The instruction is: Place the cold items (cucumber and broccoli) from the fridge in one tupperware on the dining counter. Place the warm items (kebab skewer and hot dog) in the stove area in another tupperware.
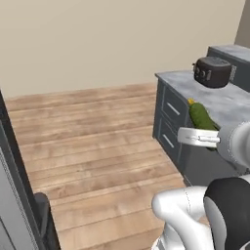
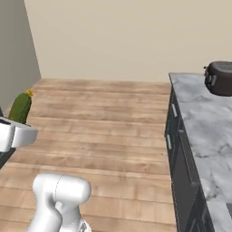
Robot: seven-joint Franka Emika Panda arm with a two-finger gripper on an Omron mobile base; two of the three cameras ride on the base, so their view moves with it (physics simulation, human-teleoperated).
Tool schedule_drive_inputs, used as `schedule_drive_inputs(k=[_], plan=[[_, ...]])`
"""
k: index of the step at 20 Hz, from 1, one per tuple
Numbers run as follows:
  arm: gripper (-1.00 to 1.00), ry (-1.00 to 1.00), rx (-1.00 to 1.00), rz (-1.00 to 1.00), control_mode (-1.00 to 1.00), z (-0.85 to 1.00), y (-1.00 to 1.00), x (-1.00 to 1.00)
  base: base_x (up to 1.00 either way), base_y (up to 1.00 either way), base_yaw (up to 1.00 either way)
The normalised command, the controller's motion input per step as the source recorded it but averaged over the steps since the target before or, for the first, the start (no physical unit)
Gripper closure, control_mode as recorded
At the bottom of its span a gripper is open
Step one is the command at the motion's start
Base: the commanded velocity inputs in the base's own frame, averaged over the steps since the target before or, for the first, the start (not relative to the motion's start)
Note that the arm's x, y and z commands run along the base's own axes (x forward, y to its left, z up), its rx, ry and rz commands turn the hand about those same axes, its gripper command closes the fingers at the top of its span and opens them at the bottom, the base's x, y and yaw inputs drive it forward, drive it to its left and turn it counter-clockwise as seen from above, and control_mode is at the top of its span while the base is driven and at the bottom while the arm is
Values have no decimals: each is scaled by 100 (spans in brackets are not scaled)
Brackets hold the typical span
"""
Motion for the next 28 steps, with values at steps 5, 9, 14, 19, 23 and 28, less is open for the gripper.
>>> schedule_drive_inputs(k=[5,9,14,19,23,28], plan=[[100,0,0,0,100,0,0,0,96,0,-18],[100,0,0,0,100,0,0,0,100,1,-9],[100,0,0,0,100,0,0,0,100,27,-43],[100,0,0,0,100,0,0,0,100,39,-70],[100,0,0,0,100,0,0,0,100,73,-48],[100,0,0,0,100,0,0,0,100,88,-35]])
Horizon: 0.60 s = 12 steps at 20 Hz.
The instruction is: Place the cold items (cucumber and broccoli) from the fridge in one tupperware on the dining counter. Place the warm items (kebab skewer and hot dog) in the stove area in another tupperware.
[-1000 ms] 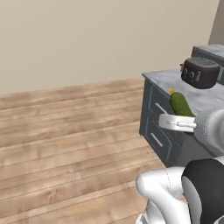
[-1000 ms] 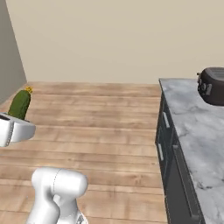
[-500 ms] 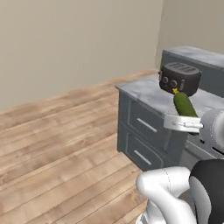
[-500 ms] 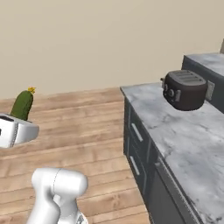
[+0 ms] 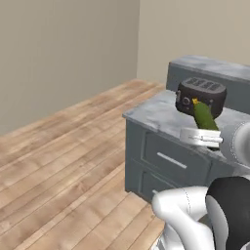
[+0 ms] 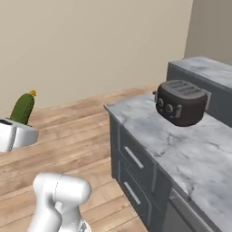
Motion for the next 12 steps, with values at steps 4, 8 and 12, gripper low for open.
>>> schedule_drive_inputs(k=[4,8,12], plan=[[100,0,0,0,100,0,0,0,100,94,-37],[100,0,0,0,100,0,0,0,100,97,-39],[100,0,0,0,100,0,0,0,100,99,-40]])
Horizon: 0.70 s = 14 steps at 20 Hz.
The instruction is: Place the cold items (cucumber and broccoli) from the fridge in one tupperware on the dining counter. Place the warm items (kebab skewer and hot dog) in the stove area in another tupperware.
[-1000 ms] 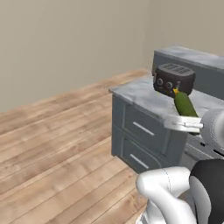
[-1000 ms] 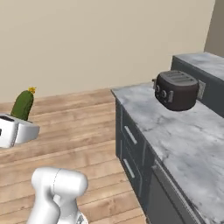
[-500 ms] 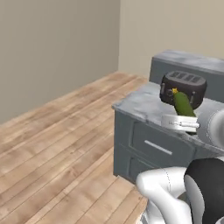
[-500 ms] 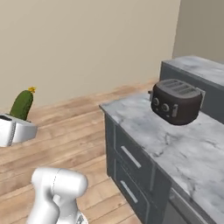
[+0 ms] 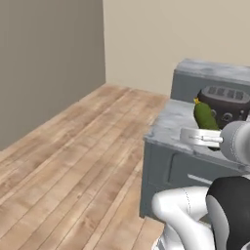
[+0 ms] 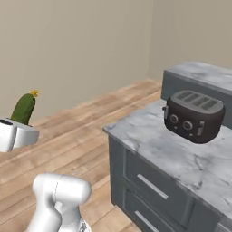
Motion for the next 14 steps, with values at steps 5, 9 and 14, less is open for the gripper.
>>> schedule_drive_inputs(k=[5,9,14], plan=[[100,0,0,0,100,0,0,0,100,100,-43],[100,0,0,0,100,0,0,0,100,100,-47],[100,0,0,0,100,0,0,0,100,100,-48]])
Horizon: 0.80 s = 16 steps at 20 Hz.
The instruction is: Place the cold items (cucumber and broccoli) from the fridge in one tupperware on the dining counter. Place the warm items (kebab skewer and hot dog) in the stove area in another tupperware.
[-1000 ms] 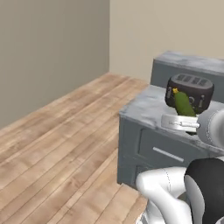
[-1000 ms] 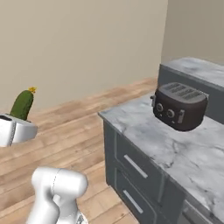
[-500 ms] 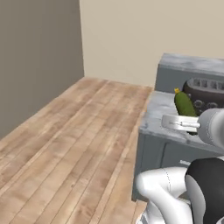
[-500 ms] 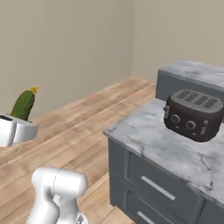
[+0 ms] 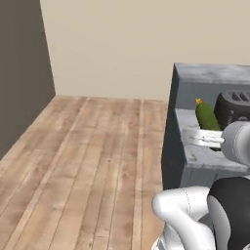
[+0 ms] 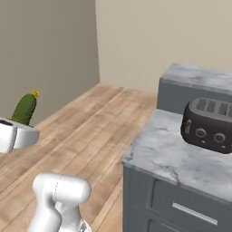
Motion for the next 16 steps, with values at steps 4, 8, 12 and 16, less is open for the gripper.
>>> schedule_drive_inputs(k=[4,8,12,16], plan=[[100,0,0,0,100,0,0,0,100,100,-49],[100,0,0,0,100,0,0,0,100,100,-51],[100,0,0,0,100,0,0,0,100,100,-59],[100,0,0,0,100,0,0,0,98,100,-68]])
